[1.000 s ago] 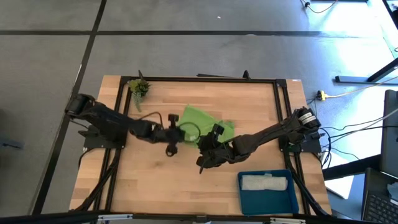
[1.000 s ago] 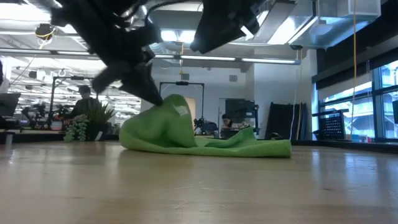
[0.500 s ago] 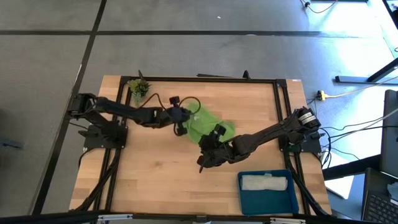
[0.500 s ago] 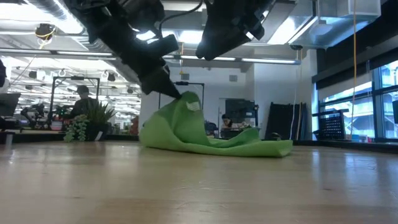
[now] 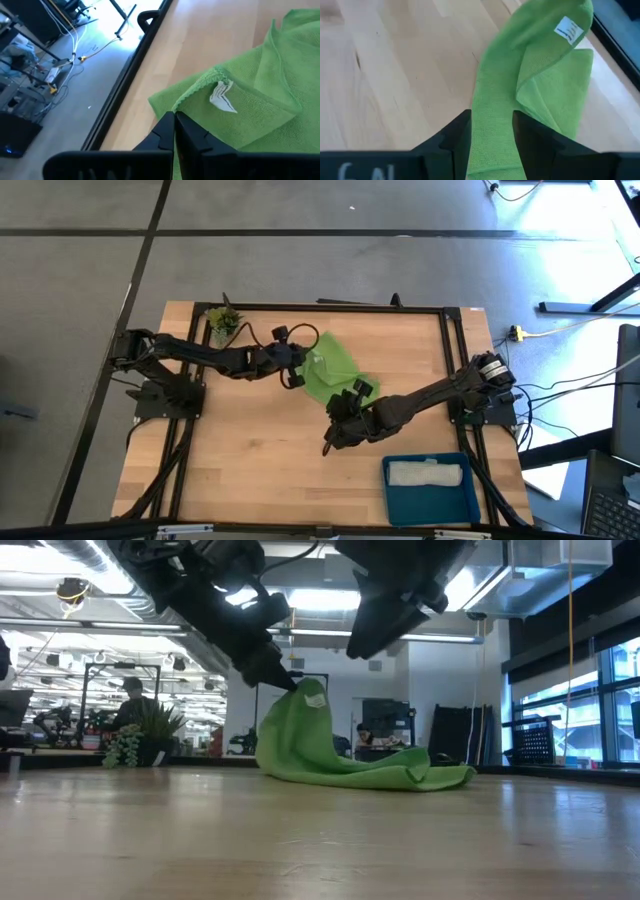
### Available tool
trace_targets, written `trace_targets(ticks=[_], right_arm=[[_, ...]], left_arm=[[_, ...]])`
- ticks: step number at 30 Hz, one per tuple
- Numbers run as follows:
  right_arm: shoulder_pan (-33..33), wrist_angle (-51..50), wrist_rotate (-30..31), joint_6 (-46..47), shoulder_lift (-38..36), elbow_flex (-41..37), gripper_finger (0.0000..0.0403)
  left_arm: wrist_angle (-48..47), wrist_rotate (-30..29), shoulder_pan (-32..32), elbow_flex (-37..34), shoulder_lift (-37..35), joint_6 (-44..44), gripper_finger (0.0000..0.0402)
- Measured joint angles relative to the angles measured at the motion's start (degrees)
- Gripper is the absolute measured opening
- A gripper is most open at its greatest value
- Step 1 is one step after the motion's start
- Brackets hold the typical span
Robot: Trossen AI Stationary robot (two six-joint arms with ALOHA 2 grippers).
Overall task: Roll microfiber towels into tight, uniform cylinder then place into a basket
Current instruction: Fold the green towel
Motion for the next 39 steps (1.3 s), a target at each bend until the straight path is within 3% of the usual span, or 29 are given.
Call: trace_targets(ticks=[5, 12, 22, 30, 39], right_arm=[[-2.21, 0.59, -6.72, -1.83, 0.01, -0.65, 0.0145], [-5.48, 12.29, -14.98, -3.24, 0.01, -10.47, 0.0145], [-8.15, 28.32, -19.18, -1.81, 0.05, -23.92, 0.0145], [-8.60, 32.42, -26.40, -4.25, 0.02, -27.10, 0.0145], [-7.72, 33.01, -32.74, -9.83, -0.10, -27.08, 0.0145]], left_arm=[[0.63, 0.08, -0.83, 0.00, 0.00, 1.71, 0.0000], [0.41, 0.09, -0.83, 0.00, 0.00, 1.72, 0.0000], [-0.51, 0.09, -0.83, 0.00, -0.02, 1.60, 0.0000], [-11.45, 0.01, -2.15, 0.00, -0.02, -4.62, 0.0000], [-26.67, 0.09, -10.34, 0.00, -0.03, -16.32, 0.0000]])
